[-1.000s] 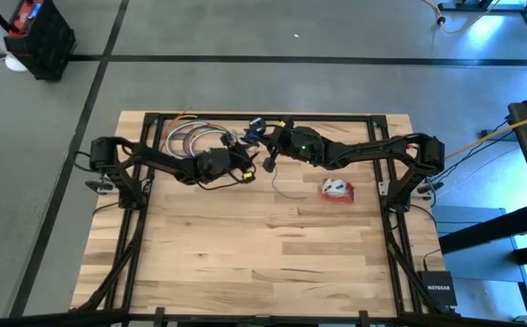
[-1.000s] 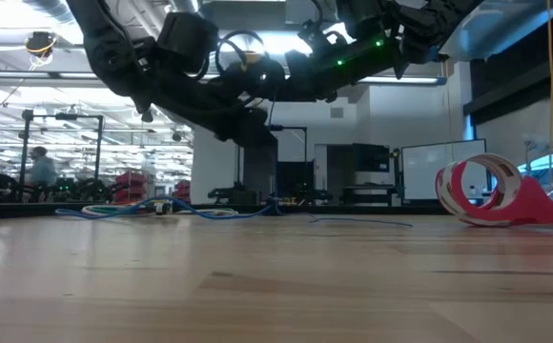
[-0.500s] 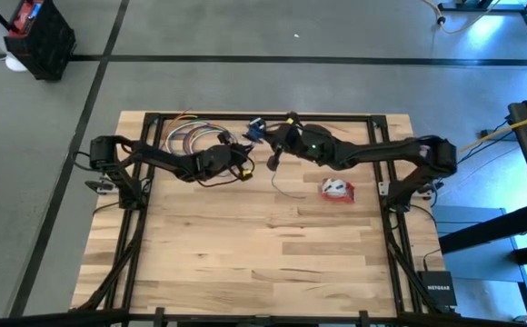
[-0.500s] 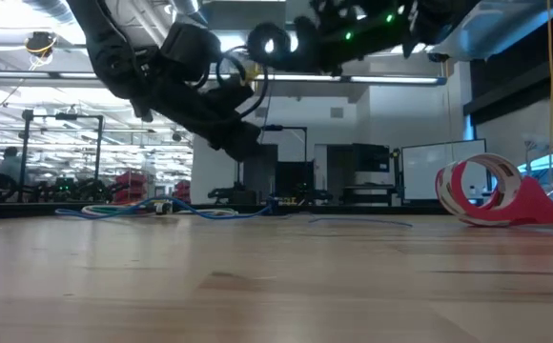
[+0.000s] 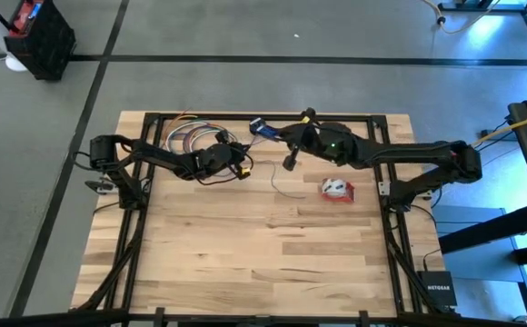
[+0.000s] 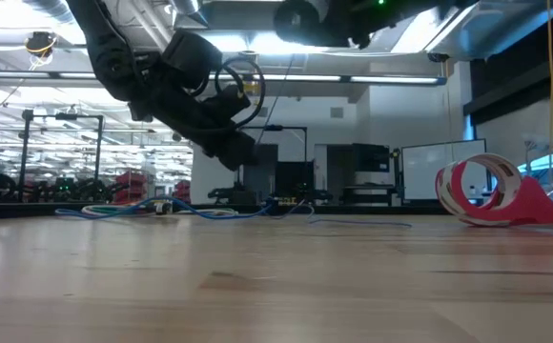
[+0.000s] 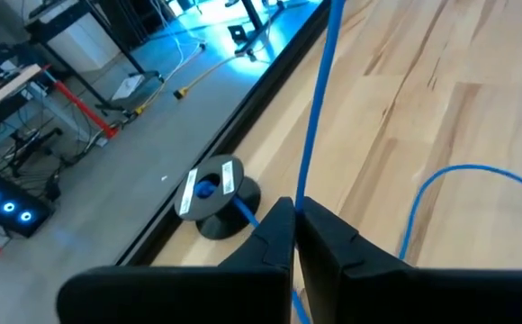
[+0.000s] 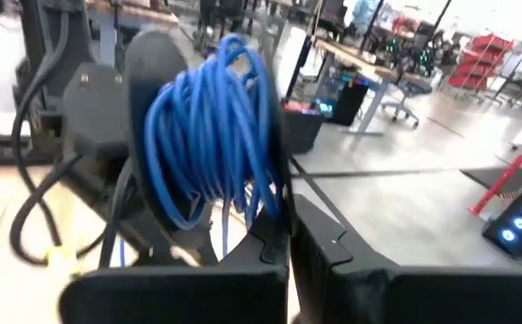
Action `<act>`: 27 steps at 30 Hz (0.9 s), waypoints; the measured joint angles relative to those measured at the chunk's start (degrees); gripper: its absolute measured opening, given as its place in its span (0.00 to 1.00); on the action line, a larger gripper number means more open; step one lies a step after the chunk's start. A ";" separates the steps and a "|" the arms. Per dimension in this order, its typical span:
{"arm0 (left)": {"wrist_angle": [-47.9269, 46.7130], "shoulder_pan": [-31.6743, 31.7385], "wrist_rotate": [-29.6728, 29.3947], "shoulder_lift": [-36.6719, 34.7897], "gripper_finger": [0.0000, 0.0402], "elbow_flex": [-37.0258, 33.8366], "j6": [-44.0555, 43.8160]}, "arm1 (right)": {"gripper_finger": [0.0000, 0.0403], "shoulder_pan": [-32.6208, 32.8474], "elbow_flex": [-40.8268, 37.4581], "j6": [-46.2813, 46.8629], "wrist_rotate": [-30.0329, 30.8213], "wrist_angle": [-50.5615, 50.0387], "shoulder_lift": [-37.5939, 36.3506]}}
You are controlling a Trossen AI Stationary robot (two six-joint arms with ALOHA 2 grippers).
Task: Coil cords
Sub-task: Coil the blue wire onto the spool
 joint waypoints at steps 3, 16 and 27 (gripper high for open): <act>-0.84 0.43 -0.01 -0.02 0.01 0.00 -0.51 | 0.00 -0.07 0.00 0.02 0.14 -4.22 -1.22; -9.86 -0.62 -0.26 -16.57 0.00 -0.11 -0.19 | 0.00 -0.04 0.00 0.15 5.48 -20.31 4.61; -18.73 2.76 0.70 -30.06 0.00 -0.09 -2.36 | 0.00 -0.04 0.00 1.22 5.92 -18.27 10.84</act>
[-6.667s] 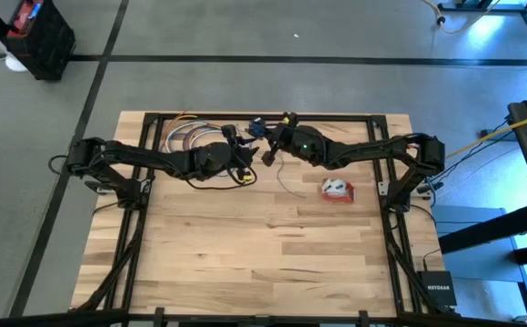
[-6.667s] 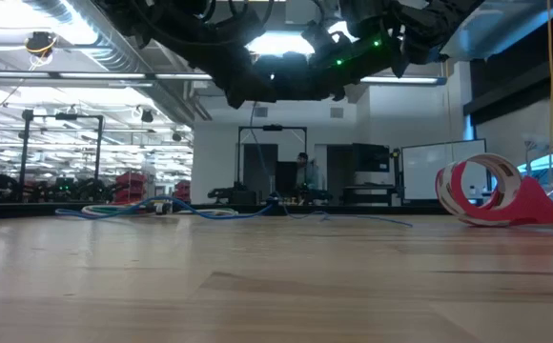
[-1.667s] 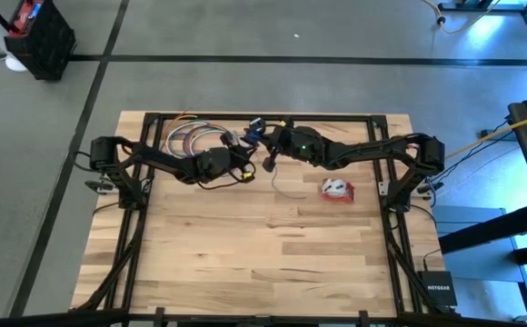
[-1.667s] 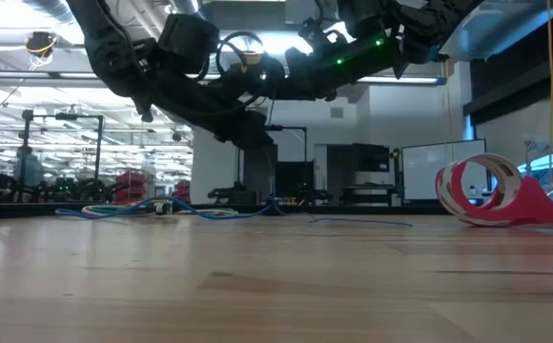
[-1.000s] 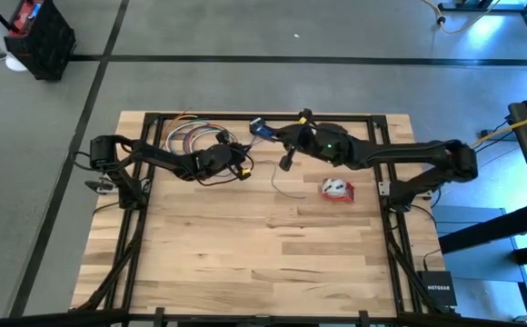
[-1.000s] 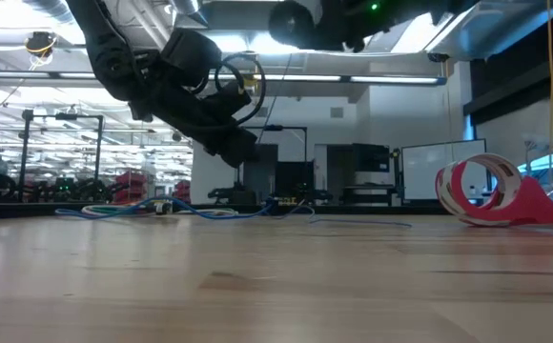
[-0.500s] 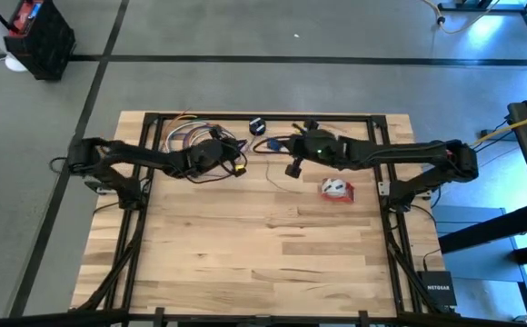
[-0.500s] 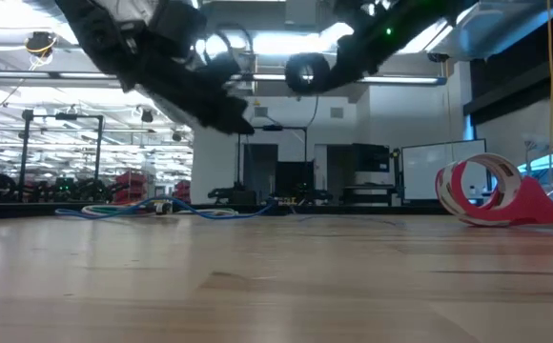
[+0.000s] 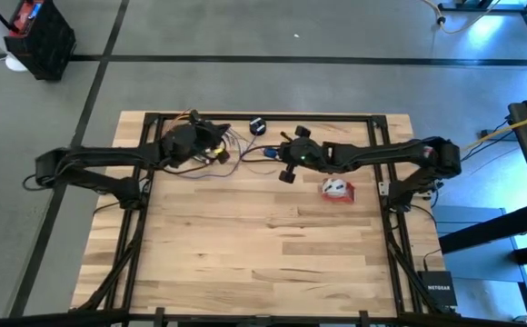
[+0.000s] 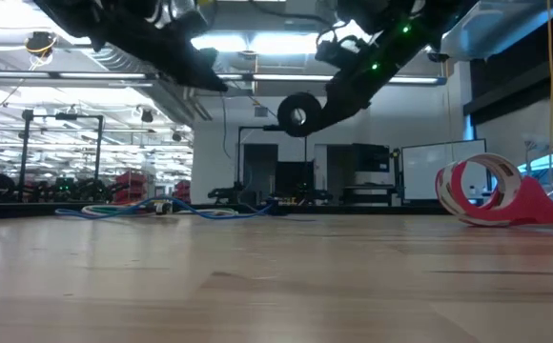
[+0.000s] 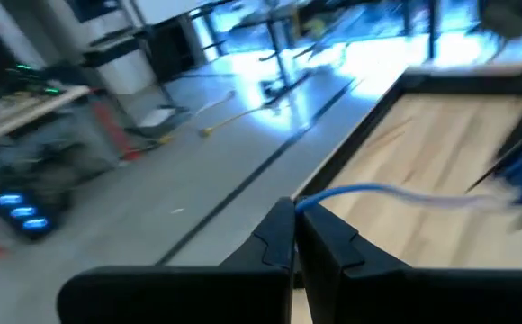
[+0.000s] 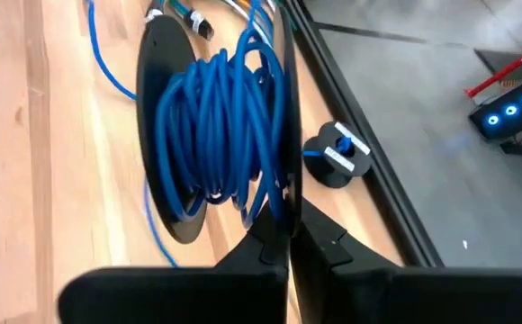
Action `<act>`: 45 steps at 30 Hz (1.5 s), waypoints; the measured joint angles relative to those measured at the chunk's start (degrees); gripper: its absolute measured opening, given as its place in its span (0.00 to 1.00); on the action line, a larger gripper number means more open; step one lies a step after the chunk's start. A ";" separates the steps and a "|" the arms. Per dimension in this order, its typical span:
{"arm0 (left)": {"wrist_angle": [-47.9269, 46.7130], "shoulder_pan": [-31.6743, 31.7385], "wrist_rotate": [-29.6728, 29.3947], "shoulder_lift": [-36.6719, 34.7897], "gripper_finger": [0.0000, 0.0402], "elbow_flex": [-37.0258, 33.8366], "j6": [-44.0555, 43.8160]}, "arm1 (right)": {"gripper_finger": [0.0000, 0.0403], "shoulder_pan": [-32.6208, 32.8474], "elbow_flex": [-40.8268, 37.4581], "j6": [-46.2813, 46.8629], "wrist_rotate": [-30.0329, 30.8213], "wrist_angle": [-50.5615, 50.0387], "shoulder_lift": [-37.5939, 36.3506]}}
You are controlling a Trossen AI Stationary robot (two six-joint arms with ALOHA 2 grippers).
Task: Coil cords
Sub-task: Coil the blue wire onto the spool
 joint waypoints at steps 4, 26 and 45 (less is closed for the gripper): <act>0.12 0.06 8.31 -2.54 0.00 0.00 -6.06 | 0.00 0.00 0.00 0.37 4.15 3.97 2.99; 20.70 -8.12 11.08 8.71 0.01 0.66 -11.95 | 0.00 -2.32 0.70 4.94 3.80 21.25 10.30; 16.19 -10.05 10.69 21.75 0.01 6.08 -5.78 | 0.00 -2.27 0.66 6.93 -2.32 24.63 8.02</act>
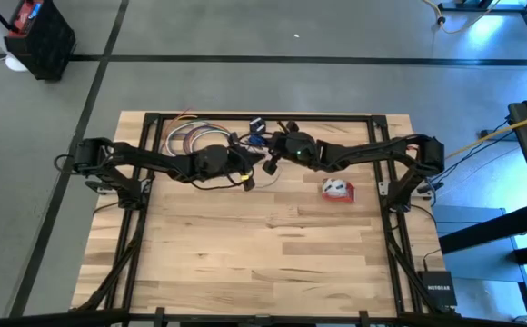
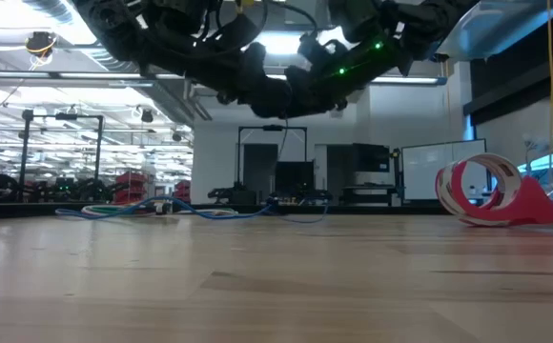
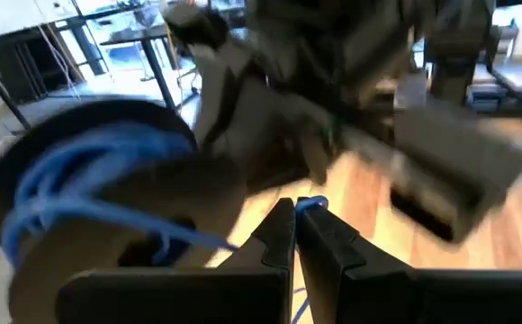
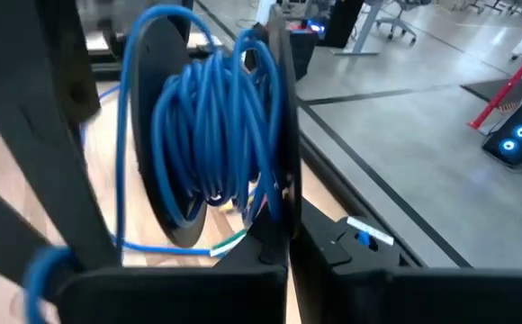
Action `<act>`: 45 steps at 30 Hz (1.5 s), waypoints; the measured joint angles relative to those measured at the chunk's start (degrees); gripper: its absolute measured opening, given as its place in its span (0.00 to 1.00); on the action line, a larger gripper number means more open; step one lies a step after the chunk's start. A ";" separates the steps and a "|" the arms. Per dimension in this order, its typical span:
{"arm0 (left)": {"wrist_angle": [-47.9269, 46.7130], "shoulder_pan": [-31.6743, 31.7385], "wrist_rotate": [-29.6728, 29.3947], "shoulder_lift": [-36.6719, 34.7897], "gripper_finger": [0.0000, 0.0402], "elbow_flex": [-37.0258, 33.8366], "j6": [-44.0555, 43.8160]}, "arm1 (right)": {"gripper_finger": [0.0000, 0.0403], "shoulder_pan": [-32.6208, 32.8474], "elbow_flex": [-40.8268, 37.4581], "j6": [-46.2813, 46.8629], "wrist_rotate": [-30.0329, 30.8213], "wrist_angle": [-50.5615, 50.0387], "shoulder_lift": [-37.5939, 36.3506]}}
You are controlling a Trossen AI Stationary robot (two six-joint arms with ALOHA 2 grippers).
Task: Coil cords
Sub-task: Coil the blue wire onto the spool
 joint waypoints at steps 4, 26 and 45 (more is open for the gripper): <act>-0.31 -0.74 -0.11 0.00 0.01 0.00 3.66 | 0.00 0.00 0.00 -0.21 -0.01 -0.31 -1.64; -51.84 -5.73 -2.48 -5.78 0.49 16.50 5.62 | 0.00 -0.38 0.00 -1.83 -0.01 -1.29 -2.19; -19.51 4.44 1.47 -5.12 0.39 -0.82 -5.60 | 0.00 -0.37 -0.01 -3.97 -0.02 -0.32 -2.19</act>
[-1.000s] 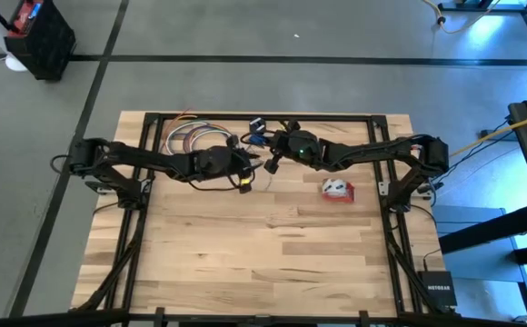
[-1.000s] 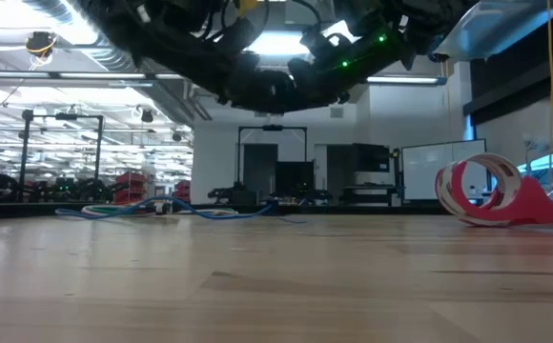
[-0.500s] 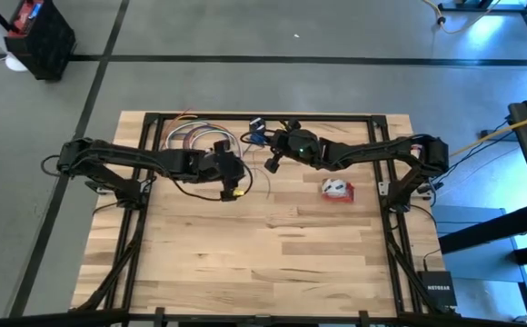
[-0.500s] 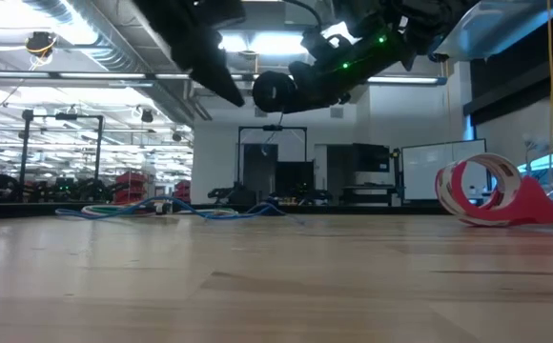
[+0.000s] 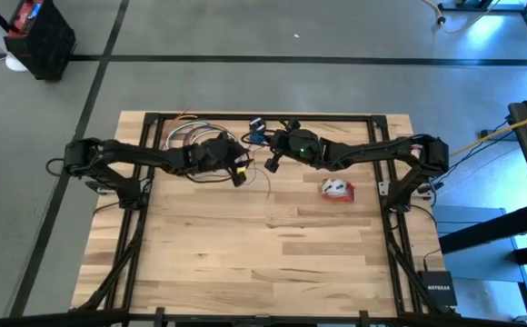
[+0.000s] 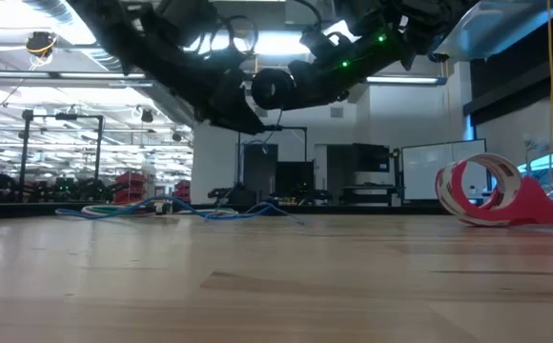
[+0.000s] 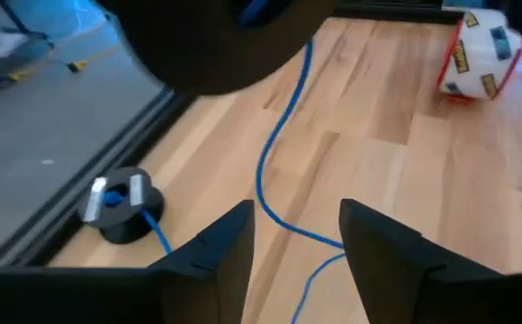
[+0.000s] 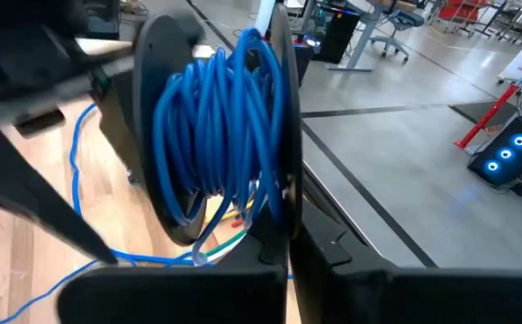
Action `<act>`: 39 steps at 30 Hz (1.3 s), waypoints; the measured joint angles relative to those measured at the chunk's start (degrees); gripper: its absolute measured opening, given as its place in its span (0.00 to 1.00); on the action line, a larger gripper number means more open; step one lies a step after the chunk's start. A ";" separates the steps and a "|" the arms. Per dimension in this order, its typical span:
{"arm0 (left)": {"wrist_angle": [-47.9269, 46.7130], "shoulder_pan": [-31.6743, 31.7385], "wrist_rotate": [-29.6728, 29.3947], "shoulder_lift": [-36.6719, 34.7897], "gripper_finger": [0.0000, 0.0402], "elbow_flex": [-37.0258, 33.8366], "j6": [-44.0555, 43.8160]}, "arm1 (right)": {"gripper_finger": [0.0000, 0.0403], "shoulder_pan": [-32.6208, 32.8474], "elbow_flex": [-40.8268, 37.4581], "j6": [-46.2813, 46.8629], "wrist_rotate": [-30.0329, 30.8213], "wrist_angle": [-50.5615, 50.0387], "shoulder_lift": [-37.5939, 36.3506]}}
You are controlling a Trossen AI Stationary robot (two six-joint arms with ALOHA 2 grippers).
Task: Coil cords
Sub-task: Coil the blue wire onto the spool
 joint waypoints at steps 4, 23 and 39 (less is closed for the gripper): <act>3.82 3.36 5.18 2.99 0.37 -0.18 -0.62 | 0.00 0.00 -0.02 -0.30 0.02 -0.13 0.00; 5.55 9.89 2.83 4.91 0.03 -0.16 6.93 | 0.00 0.05 0.01 -1.08 -2.16 -0.62 0.00; -4.06 9.22 6.88 -14.30 0.01 -0.16 1.73 | 0.00 -0.07 0.21 -1.50 1.17 0.41 4.53</act>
